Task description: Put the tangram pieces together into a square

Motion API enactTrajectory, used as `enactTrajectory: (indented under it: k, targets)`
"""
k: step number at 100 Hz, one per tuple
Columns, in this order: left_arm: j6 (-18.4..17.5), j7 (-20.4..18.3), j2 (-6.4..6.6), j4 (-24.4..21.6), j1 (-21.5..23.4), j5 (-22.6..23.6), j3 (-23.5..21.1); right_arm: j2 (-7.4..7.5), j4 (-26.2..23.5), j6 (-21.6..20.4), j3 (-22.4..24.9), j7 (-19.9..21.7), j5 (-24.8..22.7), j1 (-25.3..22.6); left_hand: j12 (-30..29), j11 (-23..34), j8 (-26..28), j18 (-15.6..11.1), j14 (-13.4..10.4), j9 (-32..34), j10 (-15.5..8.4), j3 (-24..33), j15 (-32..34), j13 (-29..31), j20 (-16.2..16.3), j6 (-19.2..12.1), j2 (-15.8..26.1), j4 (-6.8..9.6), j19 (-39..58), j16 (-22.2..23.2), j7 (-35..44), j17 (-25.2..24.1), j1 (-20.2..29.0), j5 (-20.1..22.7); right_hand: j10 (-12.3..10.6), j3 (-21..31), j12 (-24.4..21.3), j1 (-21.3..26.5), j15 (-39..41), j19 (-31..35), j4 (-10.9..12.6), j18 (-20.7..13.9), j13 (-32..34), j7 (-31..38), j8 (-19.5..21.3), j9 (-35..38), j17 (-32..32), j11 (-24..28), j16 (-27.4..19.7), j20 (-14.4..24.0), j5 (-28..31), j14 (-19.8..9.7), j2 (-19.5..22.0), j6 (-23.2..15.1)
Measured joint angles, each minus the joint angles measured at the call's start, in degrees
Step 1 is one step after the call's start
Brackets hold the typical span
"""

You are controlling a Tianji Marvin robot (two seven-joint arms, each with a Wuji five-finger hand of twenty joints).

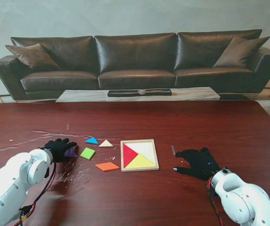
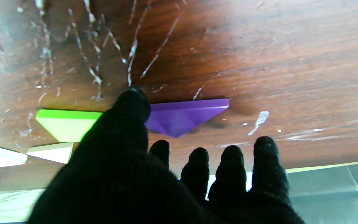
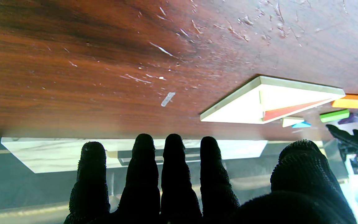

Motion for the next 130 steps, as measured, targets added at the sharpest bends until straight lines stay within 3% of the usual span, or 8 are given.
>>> enactTrajectory:
  k: [52,73,102,109,114,118,123,130]
  targets:
    - [0.4,-0.6,0.18,1.4,-1.6,0.2,1.6,0.00,1.6,0.1,-0.3,-0.8,0.5,0.6,5.5,11.9,2.8,-2.4,0.1,5.4,0.0,1.9,8.3,12.4,1.0,0.4,-0.7,-0.42,9.2,4.9,13.4,9.9,-2.0,2.7,0.0,0.0,0.0,0.0,0.0,0.0,0.0,0.0,0.0,0.0,0.0,0.0,0.0,0.0,0.0,0.0,0.0,0.0,0.0,0.0]
    - [0.5,-0.5,0.23,1.4,-1.6,0.3,1.7,0.00,1.8,0.2,-0.4,-1.0,0.5,0.6,9.8,16.2,2.5,-4.8,-0.1,5.4,0.7,2.8,9.2,13.4,2.2,1.7,-1.0,-1.21,13.2,7.7,14.6,15.0,-2.1,2.8,0.0,0.0,0.0,0.0,0.0,0.0,0.0,0.0,0.0,0.0,-0.3,0.0,0.0,0.0,0.0,0.0,0.0,0.0,0.0,0.0]
    - [0.4,1.7,0.48,2.1,-1.6,0.5,2.1,0.00,1.9,0.4,-0.7,-1.1,0.4,1.0,20.0,27.7,2.4,-8.0,-1.4,5.4,1.1,10.8,12.6,14.7,3.4,2.2,-4.4,-2.10,20.9,18.8,18.8,23.9,-1.1,4.7,0.0,0.0,0.0,0.0,0.0,0.0,0.0,0.0,0.0,0.4,-0.4,0.0,0.0,0.0,0.0,0.0,0.0,0.0,0.1,0.0]
    - [0.7,1.7,0.60,2.2,-1.9,0.2,2.4,0.00,1.9,0.5,-0.8,-1.1,0.4,1.1,22.8,30.4,2.5,-8.7,-1.5,5.4,1.1,11.5,17.8,14.7,3.5,2.2,-4.6,-2.10,22.3,23.3,20.7,25.0,-1.1,4.7,0.0,0.0,0.0,0.0,0.0,0.0,0.0,0.0,0.0,0.5,-0.4,0.0,0.0,0.0,0.0,0.0,0.0,0.0,0.1,0.0]
    - [0.8,1.7,0.67,2.4,-2.1,-0.1,2.8,0.00,1.9,0.6,-0.8,-1.1,0.4,1.1,25.2,32.7,3.4,-9.4,-2.7,5.3,1.1,12.1,23.5,14.9,4.2,2.2,-5.3,-2.09,23.3,27.8,22.7,25.8,-1.0,4.0,0.0,0.0,0.0,0.0,0.0,0.0,0.0,0.0,0.0,0.5,-0.4,0.0,0.0,0.0,0.0,0.0,0.0,0.0,0.1,0.0]
    - [0.8,1.9,0.70,2.6,-2.3,-0.3,3.0,0.00,1.9,0.6,-0.8,-1.0,0.3,1.1,27.2,34.6,4.4,-10.3,-7.3,5.3,1.1,12.1,32.5,18.5,5.6,2.2,-5.3,-2.09,24.3,33.6,25.1,26.8,-0.2,2.6,0.0,0.0,0.0,0.0,0.0,0.0,0.0,0.0,0.0,0.5,-0.4,0.0,0.0,0.0,0.0,0.0,0.0,0.0,0.1,0.0]
    - [0.8,2.3,0.70,3.0,-2.5,-0.7,3.3,0.00,1.9,0.6,-0.8,-1.0,0.3,1.1,29.5,37.1,6.0,-10.9,-11.5,5.3,1.1,12.7,35.9,22.1,7.6,2.7,-5.0,-2.54,25.5,36.8,27.5,27.8,0.0,1.4,0.0,0.0,0.0,0.0,0.0,0.0,0.0,0.0,0.0,0.5,-0.4,0.0,0.0,0.0,0.0,0.0,0.0,0.0,0.1,0.0]
    - [0.8,3.1,0.70,3.4,-2.8,-1.2,3.8,0.00,1.9,0.6,-0.8,-1.0,0.3,1.1,32.2,40.3,10.4,-11.8,-14.1,5.3,1.1,12.7,40.3,22.7,10.3,3.5,-4.9,-2.64,27.7,40.8,34.8,29.0,0.0,-0.2,0.0,0.0,0.0,0.0,0.0,0.0,0.0,0.0,0.0,0.5,-0.4,0.0,0.0,0.0,0.0,0.0,0.0,0.0,0.1,0.0]
